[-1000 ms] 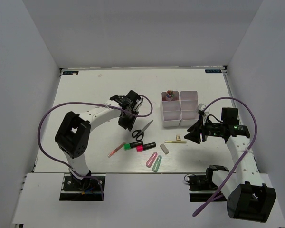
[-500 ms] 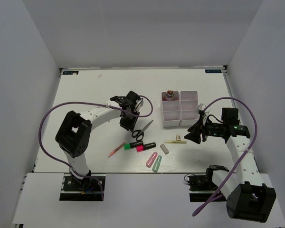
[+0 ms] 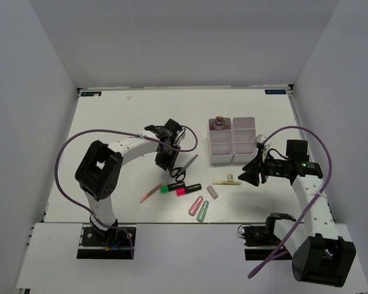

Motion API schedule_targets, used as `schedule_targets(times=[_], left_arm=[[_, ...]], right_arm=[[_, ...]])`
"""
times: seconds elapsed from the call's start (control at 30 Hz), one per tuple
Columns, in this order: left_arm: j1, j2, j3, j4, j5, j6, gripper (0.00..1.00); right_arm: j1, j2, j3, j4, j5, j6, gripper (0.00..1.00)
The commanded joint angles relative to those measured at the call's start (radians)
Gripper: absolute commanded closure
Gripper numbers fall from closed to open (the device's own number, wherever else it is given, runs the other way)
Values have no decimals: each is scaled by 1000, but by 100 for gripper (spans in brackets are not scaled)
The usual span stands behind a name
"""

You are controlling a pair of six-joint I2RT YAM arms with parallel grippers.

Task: Sort the stationery into containers
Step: Pick up the scissors from the center of the board.

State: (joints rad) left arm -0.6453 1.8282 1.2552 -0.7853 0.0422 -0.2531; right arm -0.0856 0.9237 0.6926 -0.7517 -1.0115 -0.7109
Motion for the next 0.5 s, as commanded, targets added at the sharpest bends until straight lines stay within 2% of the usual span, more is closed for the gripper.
schedule_targets(times=[0.0,0.23,0.47], left_arm=[[-11,9,36,-38,-1,15,61],[-34,52,184,-161,-30,71,61],[-33,52,176,-164,-27,69,61]], right_arm=[[-6,0,-4,11,-15,-15,45],[-8,1,-2,9,-18,-18,45],[-11,3,-4,5,-24,-22,45]])
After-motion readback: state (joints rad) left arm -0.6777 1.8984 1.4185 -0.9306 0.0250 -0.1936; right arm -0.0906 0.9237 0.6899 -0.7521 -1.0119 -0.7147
